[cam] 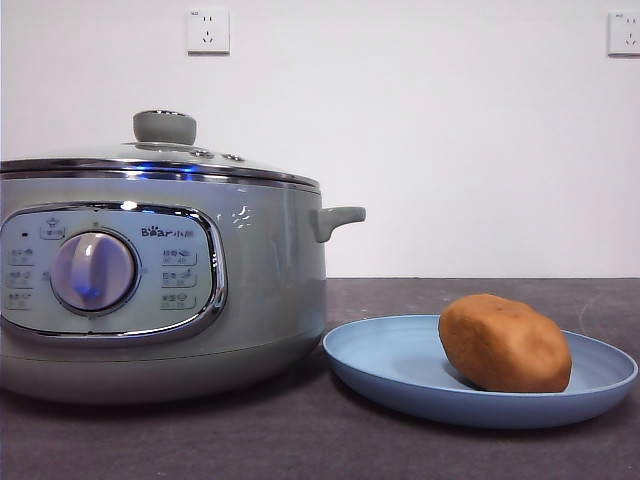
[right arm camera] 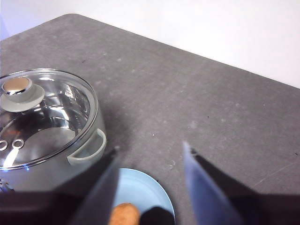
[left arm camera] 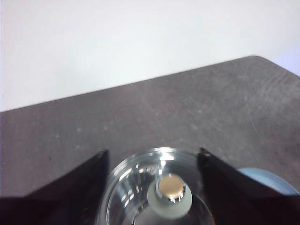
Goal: Take the potato out from the steamer,put the potato on the plate,close the lid
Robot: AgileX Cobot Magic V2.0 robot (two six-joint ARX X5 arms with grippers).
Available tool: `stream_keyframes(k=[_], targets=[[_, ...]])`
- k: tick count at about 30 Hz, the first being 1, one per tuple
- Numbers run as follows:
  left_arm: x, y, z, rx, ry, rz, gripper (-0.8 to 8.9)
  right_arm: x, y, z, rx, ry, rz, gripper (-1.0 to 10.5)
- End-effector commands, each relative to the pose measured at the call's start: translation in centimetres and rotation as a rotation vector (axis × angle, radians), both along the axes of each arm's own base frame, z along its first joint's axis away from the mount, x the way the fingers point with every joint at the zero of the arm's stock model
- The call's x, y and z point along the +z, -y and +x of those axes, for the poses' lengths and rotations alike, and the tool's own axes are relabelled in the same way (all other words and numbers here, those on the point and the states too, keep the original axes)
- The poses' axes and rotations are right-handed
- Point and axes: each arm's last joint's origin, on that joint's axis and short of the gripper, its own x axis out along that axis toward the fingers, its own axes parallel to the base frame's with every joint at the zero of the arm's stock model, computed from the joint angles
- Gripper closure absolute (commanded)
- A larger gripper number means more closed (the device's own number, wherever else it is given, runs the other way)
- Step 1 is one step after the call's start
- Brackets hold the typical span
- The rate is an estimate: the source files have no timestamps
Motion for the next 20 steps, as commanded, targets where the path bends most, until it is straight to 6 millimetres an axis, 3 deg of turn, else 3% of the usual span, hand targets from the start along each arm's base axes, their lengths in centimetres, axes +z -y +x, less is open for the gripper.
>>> stream_keyframes(k=[1,20], targets=[[-0.33,-0.18,-0.35,0.001,-0.025,0.022,8.21,0.12,-0.01,-0.07,0.000,-0.001,0.021,9.6],[-0.80,-0.33,-0.41,0.047,-0.077,0.015,8.17,0.10,-0.13,-0.11,0.034,-0.018,0.049,9.5]])
